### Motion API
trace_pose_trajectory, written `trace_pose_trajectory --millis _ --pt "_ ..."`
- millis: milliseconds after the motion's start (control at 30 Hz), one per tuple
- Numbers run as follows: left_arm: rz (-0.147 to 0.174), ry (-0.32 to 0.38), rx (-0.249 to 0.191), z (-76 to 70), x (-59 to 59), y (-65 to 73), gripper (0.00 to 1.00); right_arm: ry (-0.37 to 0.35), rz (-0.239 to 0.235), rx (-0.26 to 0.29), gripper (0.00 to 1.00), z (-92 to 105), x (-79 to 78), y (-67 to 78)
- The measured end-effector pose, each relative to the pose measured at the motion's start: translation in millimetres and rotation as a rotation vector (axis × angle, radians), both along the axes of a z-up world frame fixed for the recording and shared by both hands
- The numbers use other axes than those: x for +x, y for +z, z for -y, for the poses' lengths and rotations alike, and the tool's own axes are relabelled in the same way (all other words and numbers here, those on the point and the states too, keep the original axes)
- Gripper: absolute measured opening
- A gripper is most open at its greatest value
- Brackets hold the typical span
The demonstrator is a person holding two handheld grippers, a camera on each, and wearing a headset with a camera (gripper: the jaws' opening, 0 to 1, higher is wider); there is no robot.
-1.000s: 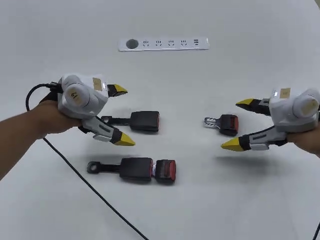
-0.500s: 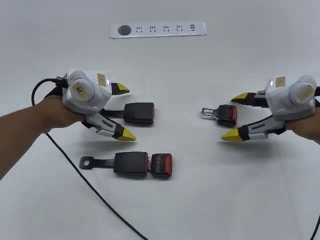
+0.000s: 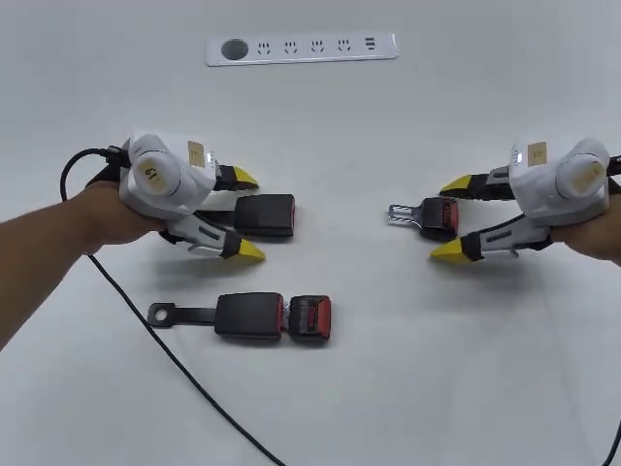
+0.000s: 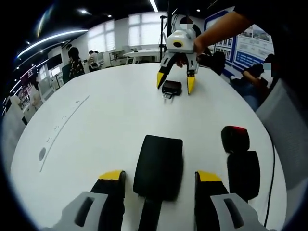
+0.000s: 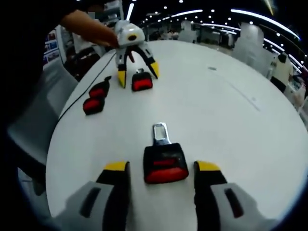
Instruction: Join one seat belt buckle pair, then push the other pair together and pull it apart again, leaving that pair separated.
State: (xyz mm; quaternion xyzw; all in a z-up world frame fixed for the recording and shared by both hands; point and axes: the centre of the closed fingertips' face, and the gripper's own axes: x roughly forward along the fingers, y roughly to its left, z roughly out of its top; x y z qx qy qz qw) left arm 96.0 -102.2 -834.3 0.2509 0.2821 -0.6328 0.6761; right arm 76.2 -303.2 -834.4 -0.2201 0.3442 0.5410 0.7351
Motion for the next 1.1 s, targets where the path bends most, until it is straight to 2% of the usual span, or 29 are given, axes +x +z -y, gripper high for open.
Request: trace_pose_trajectory --millis 200,267,300,533,800,1100 --pt "-0.001 -0.018 0.009 2.3 -0.6 -0.1 0.49 0.022 0.015 -0.007 0.44 -0.4 6.2 -0.1" --pt "-0.002 -0.018 0.003 4.2 -0.3 -0.4 0.47 0.058 0.059 -0.033 0.41 2.5 10.1 -1.2" --pt "-0.002 -0.019 0.001 4.6 -0.3 -0.1 0.45 0.034 0.033 -0.013 0.40 1.2 10.5 -0.8" --pt "0.001 -0.008 -0.005 3.0 5.7 8.5 0.36 0.060 0.046 0.016 0.36 0.9 11.5 -1.6" --pt "0.008 -0.022 -0.019 0.0 3.4 12.9 0.36 0.071 0.044 0.049 0.35 1.5 10.6 -1.3" --pt "0.008 -0.026 -0.023 -1.4 1.0 10.2 0.35 0.065 0.048 0.096 0.34 1.8 9.6 -0.5"
